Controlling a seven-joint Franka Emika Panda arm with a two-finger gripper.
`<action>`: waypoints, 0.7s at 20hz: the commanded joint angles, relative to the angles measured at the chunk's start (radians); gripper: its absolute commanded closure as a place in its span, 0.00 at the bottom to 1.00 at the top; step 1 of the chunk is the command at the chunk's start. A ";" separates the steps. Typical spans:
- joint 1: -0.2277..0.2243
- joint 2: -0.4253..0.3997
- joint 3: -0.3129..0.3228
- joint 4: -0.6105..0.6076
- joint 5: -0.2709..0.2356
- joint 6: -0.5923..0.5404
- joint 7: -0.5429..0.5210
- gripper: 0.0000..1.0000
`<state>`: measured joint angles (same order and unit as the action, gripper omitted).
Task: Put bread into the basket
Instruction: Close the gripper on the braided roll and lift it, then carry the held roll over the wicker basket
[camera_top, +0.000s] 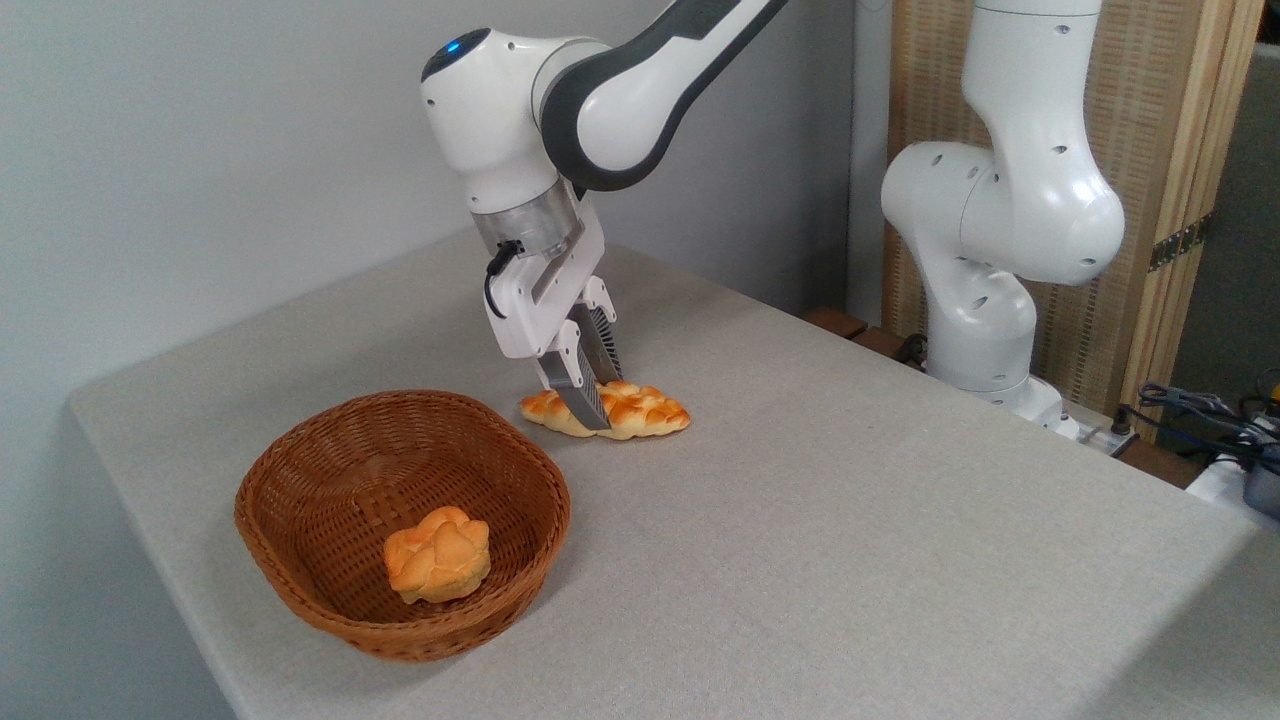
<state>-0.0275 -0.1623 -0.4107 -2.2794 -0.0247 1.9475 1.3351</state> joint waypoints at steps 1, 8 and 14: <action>0.004 0.000 -0.002 0.095 -0.007 -0.143 -0.089 0.65; 0.009 0.027 0.125 0.354 -0.053 -0.251 -0.333 0.57; 0.009 0.161 0.133 0.477 -0.080 -0.057 -0.701 0.55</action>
<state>-0.0126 -0.0894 -0.2791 -1.8631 -0.0884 1.7965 0.7911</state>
